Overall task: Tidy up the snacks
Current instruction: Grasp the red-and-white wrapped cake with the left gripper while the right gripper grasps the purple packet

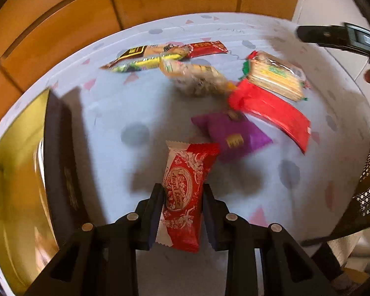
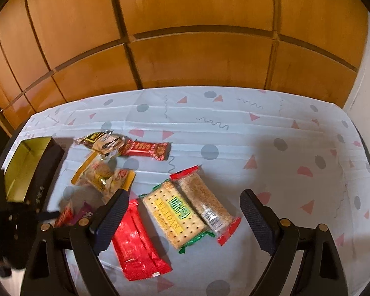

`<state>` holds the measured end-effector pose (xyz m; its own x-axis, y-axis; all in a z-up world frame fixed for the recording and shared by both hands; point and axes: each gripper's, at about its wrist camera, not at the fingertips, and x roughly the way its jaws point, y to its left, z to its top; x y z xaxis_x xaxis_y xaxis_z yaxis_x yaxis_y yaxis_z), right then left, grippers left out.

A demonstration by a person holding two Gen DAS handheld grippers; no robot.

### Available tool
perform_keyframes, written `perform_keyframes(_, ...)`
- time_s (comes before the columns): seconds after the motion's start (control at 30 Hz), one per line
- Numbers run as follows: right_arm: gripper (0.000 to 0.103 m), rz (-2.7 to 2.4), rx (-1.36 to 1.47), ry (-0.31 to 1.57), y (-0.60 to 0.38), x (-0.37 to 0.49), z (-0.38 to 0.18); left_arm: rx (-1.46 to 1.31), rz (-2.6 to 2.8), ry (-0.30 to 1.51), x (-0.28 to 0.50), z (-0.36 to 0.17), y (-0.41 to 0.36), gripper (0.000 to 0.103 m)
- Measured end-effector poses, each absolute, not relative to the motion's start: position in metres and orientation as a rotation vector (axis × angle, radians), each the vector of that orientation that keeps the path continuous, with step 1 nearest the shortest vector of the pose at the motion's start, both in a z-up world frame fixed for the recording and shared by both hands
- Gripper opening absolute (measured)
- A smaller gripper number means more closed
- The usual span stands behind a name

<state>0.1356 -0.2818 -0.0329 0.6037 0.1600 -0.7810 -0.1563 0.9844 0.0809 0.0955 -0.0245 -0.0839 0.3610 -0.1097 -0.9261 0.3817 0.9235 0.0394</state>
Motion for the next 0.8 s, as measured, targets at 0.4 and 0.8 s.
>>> perform_keyframes(0.4,0.060,0.349,-0.039,1.035,-0.251,0.130,-0.054,0.120,-0.295,1.062,0.046,-0.094,-0.021,0.035)
perform_keyframes(0.8,0.077,0.557,0.033,1.181,-0.185,0.111,-0.077,0.098,-0.311,0.966,0.034,-0.096,-0.016,0.035)
